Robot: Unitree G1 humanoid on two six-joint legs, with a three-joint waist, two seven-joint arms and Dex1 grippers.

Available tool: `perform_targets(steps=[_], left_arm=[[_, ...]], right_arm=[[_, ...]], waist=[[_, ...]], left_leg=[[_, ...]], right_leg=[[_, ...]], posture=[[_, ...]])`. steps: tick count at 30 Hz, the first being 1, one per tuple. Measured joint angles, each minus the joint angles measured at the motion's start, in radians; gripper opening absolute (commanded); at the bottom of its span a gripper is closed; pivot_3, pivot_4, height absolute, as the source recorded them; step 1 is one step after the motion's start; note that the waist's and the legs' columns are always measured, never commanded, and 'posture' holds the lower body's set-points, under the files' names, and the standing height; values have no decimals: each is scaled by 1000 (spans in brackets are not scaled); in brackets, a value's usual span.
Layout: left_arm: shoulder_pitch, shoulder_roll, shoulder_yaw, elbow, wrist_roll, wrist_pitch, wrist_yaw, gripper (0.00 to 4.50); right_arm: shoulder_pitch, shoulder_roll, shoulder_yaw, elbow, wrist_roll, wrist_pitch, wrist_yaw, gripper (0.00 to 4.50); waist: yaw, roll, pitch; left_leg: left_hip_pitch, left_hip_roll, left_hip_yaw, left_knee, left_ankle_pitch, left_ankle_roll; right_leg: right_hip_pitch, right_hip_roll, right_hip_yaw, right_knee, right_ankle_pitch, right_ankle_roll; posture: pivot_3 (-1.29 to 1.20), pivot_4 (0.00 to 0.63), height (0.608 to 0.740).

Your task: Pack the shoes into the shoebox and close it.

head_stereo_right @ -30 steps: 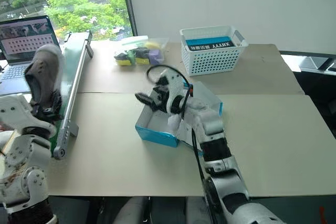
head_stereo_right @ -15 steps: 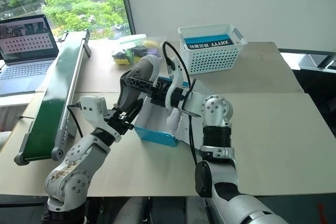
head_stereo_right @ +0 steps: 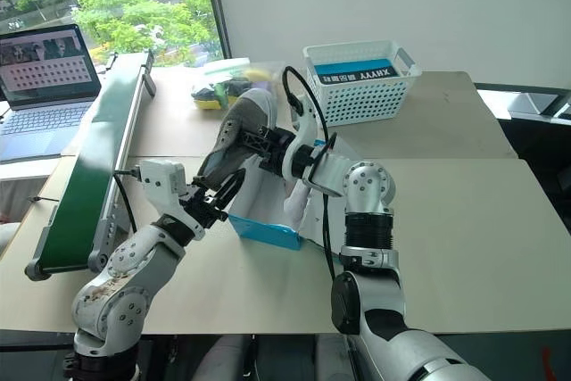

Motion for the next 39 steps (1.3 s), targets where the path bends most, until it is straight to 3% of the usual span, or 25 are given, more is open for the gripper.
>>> perform_targets(steps=[3,12,15,20,24,30,32,39], left_arm=[[12,46,-18,1,40,-6,-19,4429],[90,168,-42,-20,56,-4,-150,4429],[115,224,-3,-21,55,-7,-200,4429],[110,270,12,-12,58,-31,-262,4429],[89,314,40,-12,57,-47,-311,4429],[80,348,40,-10,59,-48,-367,4429],[78,348,38,-10,59,-49,-372,4500],[81,342,32,-10,72,-51,-373,4500]], right_arm=[[0,0,-3,-2,19,-4,-7,335],[-138,-46,-90,135,-58,-175,-238,335],[-196,-99,-93,203,-103,-66,-377,335],[-178,-74,-74,248,-149,113,-469,335],[-155,-49,-59,291,-200,193,-488,335],[-221,-45,43,423,-307,156,-423,335],[-241,-46,80,467,-340,125,-387,1307],[-291,-48,59,533,-366,64,-309,3674]], waist=[[-1,0,0],[-3,1,0],[-1,1,0],[-2,1,0],[-1,1,1],[-9,1,0],[-12,1,0],[-21,1,0]], left_leg=[[0,0,0,0,0,0],[0,0,0,-1,0,0],[0,0,0,-2,0,0],[0,0,1,-2,0,0],[0,0,1,-1,0,0],[2,1,1,-2,0,0],[5,1,1,-1,0,0],[8,1,1,-2,0,0]], right_leg=[[0,0,0,0,0,0],[-1,0,0,0,0,0],[-1,0,0,-1,0,0],[-1,0,0,-1,0,0],[0,0,0,-1,0,0],[1,1,0,0,0,0],[3,1,0,-1,0,0],[7,1,0,-1,0,0]], posture=[[0,150,737],[0,150,737],[0,150,737],[0,150,737],[0,150,737],[0,150,737],[0,150,737],[0,150,737]])
